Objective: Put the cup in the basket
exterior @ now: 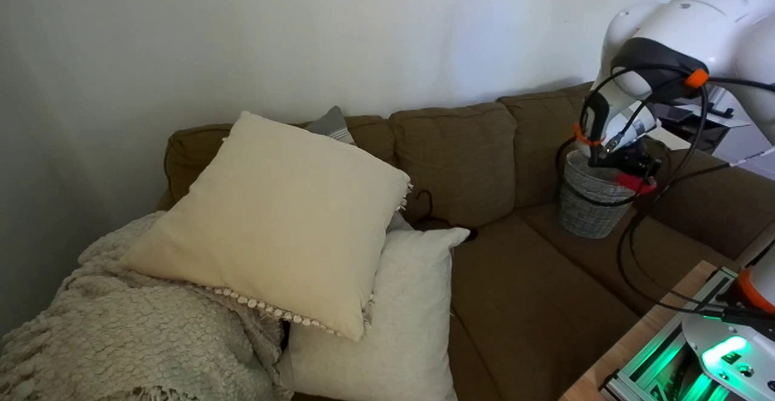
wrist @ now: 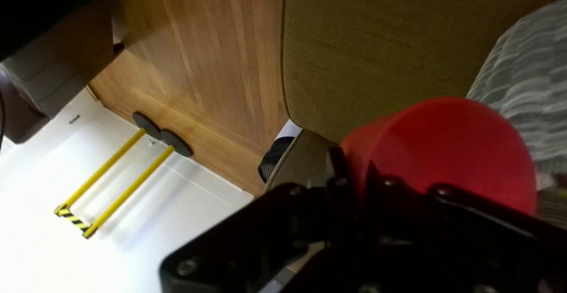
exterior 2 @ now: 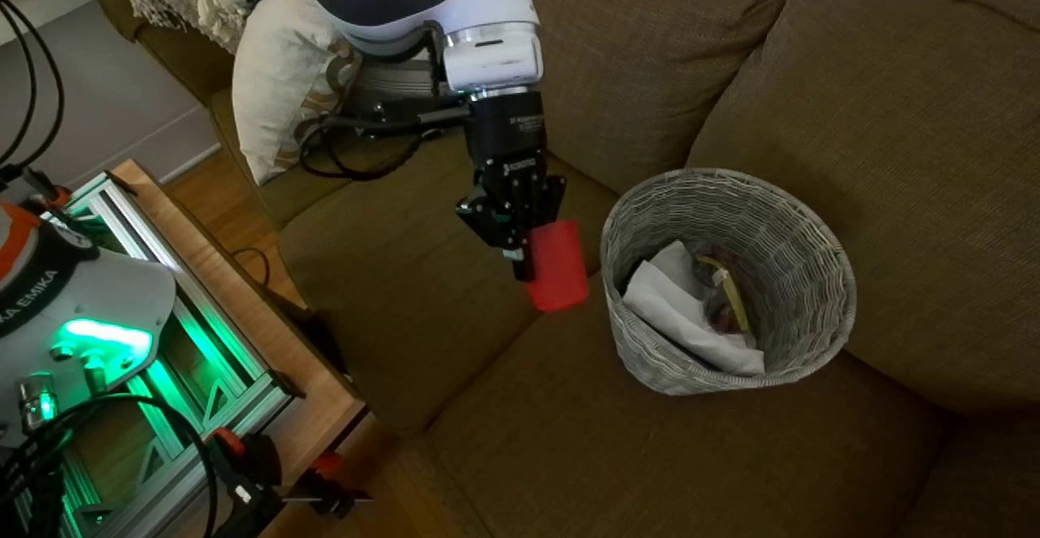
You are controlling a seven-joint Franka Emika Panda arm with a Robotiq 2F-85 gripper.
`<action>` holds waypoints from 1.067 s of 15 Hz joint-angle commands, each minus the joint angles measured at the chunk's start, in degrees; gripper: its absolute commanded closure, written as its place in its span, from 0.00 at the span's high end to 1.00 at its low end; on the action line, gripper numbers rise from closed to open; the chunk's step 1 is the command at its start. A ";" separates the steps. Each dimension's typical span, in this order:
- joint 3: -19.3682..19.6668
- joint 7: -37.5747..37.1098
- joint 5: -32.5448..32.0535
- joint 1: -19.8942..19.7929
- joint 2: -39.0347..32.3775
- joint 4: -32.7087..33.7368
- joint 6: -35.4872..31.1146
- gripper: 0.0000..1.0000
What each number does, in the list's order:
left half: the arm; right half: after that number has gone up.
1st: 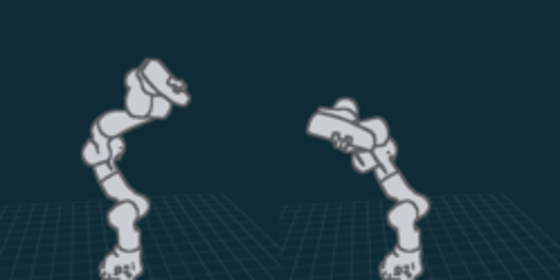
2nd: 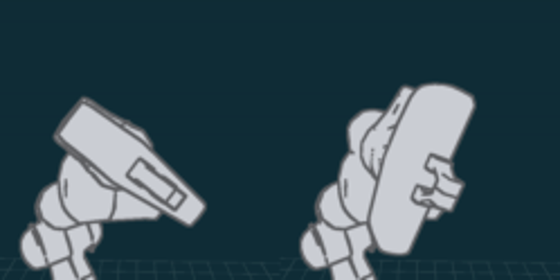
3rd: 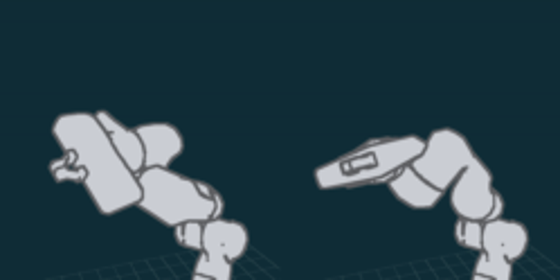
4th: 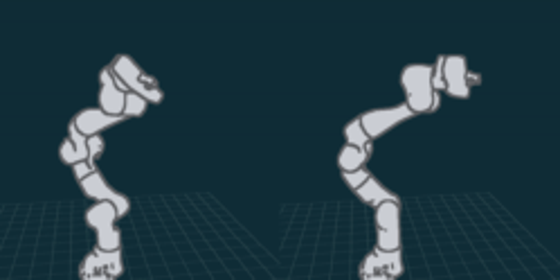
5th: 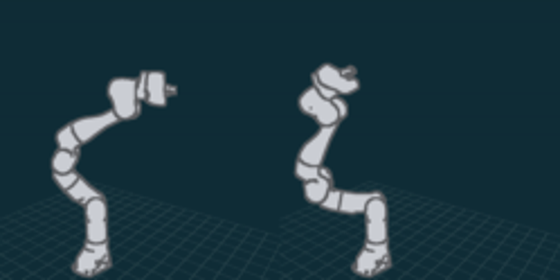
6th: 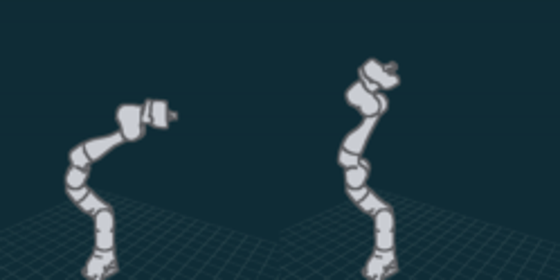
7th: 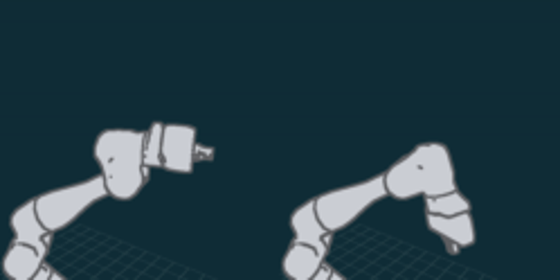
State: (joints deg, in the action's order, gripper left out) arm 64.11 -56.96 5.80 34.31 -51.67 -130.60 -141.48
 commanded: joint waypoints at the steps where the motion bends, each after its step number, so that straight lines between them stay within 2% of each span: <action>1: -3.70 7.04 3.19 -14.69 5.04 6.37 0.37 0.02; 5: -9.11 16.44 8.98 -30.45 7.70 14.50 0.84 0.02; 6: -11.92 15.76 7.09 -34.88 9.96 16.44 0.69 0.02; 8: -15.62 17.71 7.67 -41.07 11.81 20.38 0.43 0.02; 10: -19.98 19.34 8.02 -45.09 13.81 22.62 -1.82 0.02; 13: -25.62 21.19 8.09 -47.85 18.78 23.03 -4.32 0.02; 16: -34.13 24.46 10.83 -51.89 20.97 23.66 -4.60 0.02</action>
State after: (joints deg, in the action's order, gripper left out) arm 38.23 -36.96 13.29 -12.58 -33.90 -106.38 -145.36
